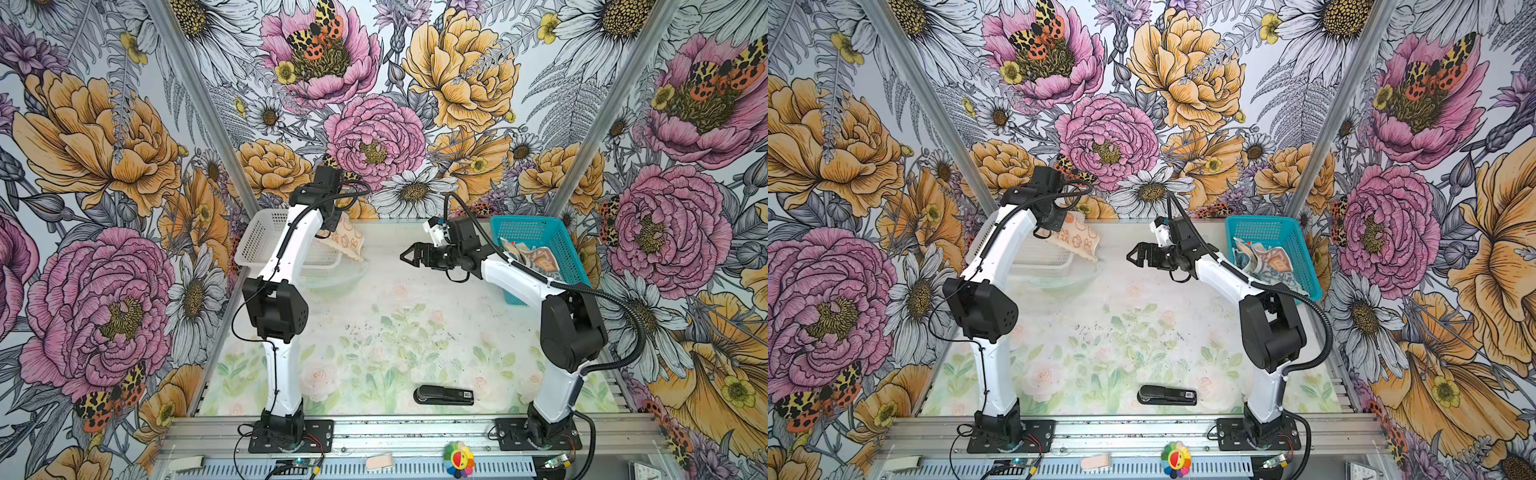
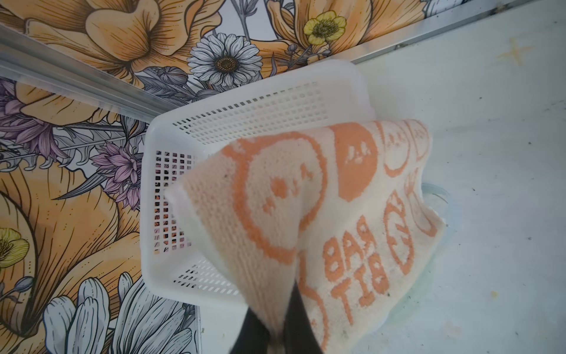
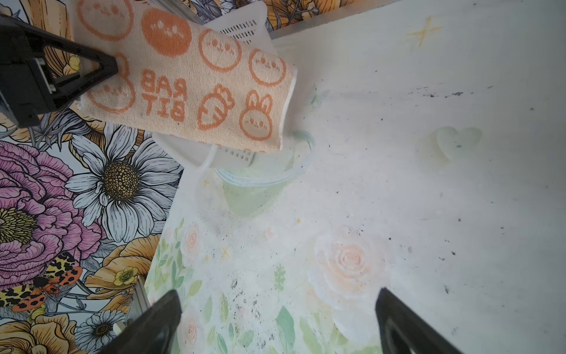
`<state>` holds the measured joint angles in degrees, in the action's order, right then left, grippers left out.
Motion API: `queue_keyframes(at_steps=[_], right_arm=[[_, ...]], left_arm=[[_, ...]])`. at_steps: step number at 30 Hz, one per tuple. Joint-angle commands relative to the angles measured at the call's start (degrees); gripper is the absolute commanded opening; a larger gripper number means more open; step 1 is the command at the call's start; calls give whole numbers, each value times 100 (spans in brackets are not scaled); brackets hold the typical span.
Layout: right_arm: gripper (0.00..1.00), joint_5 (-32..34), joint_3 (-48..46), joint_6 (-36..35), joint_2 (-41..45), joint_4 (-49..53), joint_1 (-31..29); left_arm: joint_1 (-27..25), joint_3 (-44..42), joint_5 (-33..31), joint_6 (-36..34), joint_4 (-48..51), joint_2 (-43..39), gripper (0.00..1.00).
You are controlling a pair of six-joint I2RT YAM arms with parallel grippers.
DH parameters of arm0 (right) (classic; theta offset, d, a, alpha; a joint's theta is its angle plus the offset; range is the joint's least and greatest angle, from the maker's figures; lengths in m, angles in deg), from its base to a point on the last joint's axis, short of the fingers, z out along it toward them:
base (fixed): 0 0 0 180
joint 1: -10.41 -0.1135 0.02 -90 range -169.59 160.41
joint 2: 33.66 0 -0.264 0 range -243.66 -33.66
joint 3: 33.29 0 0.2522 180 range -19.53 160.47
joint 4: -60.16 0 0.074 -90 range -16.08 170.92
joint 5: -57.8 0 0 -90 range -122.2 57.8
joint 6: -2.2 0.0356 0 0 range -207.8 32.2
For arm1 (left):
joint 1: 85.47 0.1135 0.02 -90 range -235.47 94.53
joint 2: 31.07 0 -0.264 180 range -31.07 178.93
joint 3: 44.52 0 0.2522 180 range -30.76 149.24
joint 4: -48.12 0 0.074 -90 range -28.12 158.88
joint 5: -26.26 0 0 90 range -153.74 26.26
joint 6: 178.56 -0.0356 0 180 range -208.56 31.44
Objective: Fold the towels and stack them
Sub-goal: 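Lift the orange bunny towel toward the white basket with left gripper while right gripper withdraws, then lower the towel into the white basket and open the left gripper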
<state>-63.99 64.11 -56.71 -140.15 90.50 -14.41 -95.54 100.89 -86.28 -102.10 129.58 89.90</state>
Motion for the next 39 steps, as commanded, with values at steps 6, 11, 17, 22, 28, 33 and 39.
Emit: queue_keyframes(at_steps=[6,11,17,22,28,33,39], right_arm=[[99,-37,733,55,-427,21,-257],[99,-15,1228,4,-637,40,-420],[99,29,1693,-160,-817,47,-660],[99,31,1853,-105,-998,42,-776],[99,94,1802,-48,-1060,45,-836],[99,108,1687,-59,-1058,111,-832],[99,128,1687,-55,-1071,203,-831]], left_arm=[[542,428,139,-237,-70,591,0],[807,526,251,-237,-70,980,0],[1056,471,330,-290,-191,1346,0],[1212,428,334,-350,-359,1542,0],[1399,562,411,-475,-460,1905,0],[1584,640,520,-622,-477,2195,0],[1622,628,261,-898,-744,2350,0]])
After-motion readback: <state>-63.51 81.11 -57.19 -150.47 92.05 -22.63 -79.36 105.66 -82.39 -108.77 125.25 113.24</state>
